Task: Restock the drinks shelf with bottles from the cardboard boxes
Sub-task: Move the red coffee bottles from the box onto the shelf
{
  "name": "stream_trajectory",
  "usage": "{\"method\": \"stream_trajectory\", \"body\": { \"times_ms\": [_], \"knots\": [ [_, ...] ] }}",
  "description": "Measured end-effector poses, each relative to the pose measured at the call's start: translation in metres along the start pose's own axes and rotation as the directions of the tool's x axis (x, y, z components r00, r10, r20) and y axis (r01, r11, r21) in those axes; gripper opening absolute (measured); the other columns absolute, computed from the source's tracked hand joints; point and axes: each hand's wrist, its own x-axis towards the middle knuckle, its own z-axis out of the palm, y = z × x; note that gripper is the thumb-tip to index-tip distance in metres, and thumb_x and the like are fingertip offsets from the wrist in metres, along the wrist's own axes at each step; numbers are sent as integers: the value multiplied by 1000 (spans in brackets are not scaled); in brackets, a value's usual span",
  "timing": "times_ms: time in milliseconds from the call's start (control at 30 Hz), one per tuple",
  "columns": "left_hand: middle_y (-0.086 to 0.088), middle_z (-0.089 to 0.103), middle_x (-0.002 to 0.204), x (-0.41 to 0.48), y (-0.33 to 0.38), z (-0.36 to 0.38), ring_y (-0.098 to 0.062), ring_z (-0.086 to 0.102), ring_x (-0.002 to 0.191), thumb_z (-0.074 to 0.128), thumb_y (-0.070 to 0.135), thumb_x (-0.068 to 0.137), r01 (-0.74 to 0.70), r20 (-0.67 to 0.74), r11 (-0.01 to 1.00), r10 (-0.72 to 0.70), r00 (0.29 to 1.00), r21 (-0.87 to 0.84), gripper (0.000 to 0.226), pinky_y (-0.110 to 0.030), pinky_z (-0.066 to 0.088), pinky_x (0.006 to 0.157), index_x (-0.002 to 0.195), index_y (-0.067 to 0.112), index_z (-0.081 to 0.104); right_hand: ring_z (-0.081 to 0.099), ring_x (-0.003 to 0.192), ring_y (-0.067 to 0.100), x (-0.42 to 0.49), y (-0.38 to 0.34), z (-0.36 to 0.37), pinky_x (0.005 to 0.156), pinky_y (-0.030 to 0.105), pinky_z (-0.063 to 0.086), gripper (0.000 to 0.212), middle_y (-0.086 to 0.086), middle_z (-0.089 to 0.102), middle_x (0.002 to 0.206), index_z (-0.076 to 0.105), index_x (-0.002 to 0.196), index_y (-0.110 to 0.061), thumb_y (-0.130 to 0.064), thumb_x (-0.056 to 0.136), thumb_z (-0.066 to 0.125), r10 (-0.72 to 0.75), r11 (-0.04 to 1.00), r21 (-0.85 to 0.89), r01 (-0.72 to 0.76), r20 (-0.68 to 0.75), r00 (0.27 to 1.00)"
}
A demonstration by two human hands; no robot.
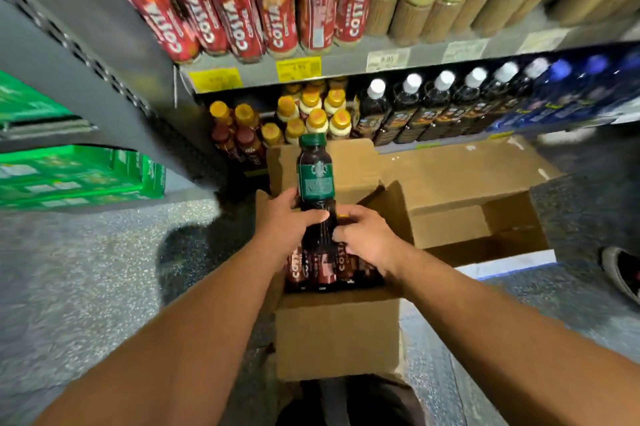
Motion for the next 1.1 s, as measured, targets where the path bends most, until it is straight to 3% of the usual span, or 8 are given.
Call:
{"method": "stream_trajectory", "body": {
  "times_ms": [100, 200, 367, 500, 667, 867, 967, 1100],
  "knots": [
    [-4, 64, 120, -31, 47, -12, -24, 62, 108, 79, 11, 70, -56, 26, 997, 58, 998, -61, 61, -51, 49, 95, 126, 24, 59, 61, 77, 10, -39, -37, -11, 53, 15, 46, 44, 7, 66, 97, 59, 118, -11, 9, 79, 66, -51, 994, 104, 44, 70, 996],
    [-8, 62, 123, -63, 96, -21, -24, 63, 106, 76, 1, 74, -121, 49, 987, 126, 991, -104, 60, -48, 51, 94, 128, 17, 57, 59, 68, 10, -74, -71, -22, 52, 11, 50, 45, 9, 61, 86, 57, 114, 5, 23, 73, 64, -177, 974, 153, 169, 35, 984],
    [-8, 60, 125, -125, 174, -31, -23, 60, 110, 80, 5, 70, -247, 78, 966, 253, 964, -78, 65, -42, 52, 92, 129, 17, 55, 63, 86, 27, -133, -131, -38, 79, 40, 54, 57, 10, 66, 90, 62, 102, -3, 7, 49, 82, -303, 942, 128, 310, -70, 950],
    [-2, 69, 102, -171, 228, -37, -23, 65, 92, 78, -1, 63, -324, 146, 931, 349, 926, -168, 53, -38, 55, 77, 109, 20, 62, 60, 79, 16, -191, -174, -56, 63, 18, 49, 43, 9, 64, 95, 60, 107, -4, 11, 68, 74, -408, 911, 16, 412, -103, 907],
    [3, 66, 110, -214, 280, -36, -12, 65, 94, 68, -6, 79, -451, 151, 880, 471, 869, -149, 51, -30, 54, 79, 123, 19, 56, 59, 63, 4, -244, -213, -78, 56, 11, 46, 34, -5, 63, 76, 61, 99, -13, 6, 73, 72, -503, 861, -5, 509, -166, 848],
    [0, 59, 125, -251, 334, -28, -15, 61, 104, 71, 0, 78, -554, 153, 824, 566, 810, -117, 65, -36, 50, 92, 136, 18, 49, 64, 87, 20, -292, -254, -100, 82, 30, 53, 40, 2, 67, 91, 64, 103, -11, -1, 68, 79, -583, 805, -70, 589, -278, 763],
    [0, 62, 119, -268, 356, -25, -7, 61, 94, 71, -3, 76, -621, 162, 776, 630, 759, -108, 65, -21, 51, 80, 135, 15, 50, 67, 89, 22, -313, -270, -109, 88, 40, 55, 39, 4, 69, 93, 63, 100, -13, 2, 68, 78, -608, 781, -58, 622, -298, 735],
    [4, 67, 103, -285, 387, -18, 4, 60, 83, 69, -8, 76, -675, 168, 732, 679, 715, -92, 54, -2, 44, 58, 123, 14, 58, 64, 82, 12, -335, -288, -122, 84, 32, 55, 35, -1, 67, 90, 61, 98, -17, -4, 71, 78, -648, 740, -75, 668, -347, 678]
  ]
}}
